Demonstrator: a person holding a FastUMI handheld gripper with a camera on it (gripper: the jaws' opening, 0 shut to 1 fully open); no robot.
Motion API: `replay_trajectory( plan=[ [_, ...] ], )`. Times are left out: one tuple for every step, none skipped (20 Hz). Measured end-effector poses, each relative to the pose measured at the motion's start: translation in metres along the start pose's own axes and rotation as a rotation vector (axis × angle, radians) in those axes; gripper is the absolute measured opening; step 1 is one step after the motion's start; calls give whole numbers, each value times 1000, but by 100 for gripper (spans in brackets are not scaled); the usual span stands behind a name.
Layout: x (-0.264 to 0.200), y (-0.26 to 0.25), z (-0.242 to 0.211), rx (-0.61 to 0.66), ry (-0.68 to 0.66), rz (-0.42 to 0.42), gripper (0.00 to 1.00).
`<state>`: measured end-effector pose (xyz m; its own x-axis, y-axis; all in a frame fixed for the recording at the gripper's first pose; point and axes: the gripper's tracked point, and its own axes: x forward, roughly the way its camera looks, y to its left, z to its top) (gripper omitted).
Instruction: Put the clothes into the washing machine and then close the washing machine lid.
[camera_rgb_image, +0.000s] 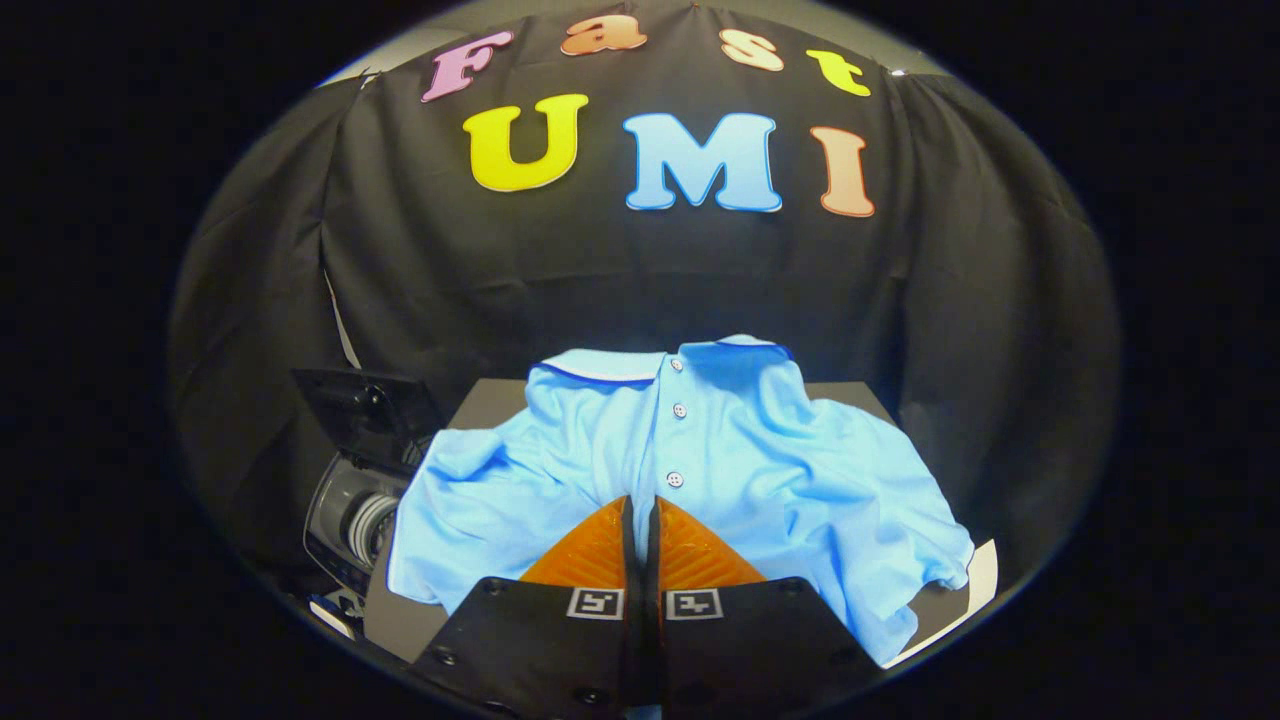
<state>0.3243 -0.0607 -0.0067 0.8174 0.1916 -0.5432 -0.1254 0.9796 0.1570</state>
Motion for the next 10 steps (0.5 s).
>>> replay_trajectory(
  plan=[
    [-9, 12, 10, 25, -17, 30, 2],
    [-17, 25, 21, 40, -39, 51, 1],
    [-27, 39, 35, 43, -67, 72, 1],
    [-36, 56, 43, 49, -84, 105, 1],
    [-43, 75, 50, 54, -87, 147, 1],
    [-50, 95, 56, 53, -94, 181, 1],
    [-56, 114, 62, 44, -105, 211, 1],
    [-62, 135, 67, 27, -114, 243, 1],
    [-63, 159, 72, 13, -116, 281, 1],
    [-64, 185, 74, 5, -116, 322, 1]
  ],
)
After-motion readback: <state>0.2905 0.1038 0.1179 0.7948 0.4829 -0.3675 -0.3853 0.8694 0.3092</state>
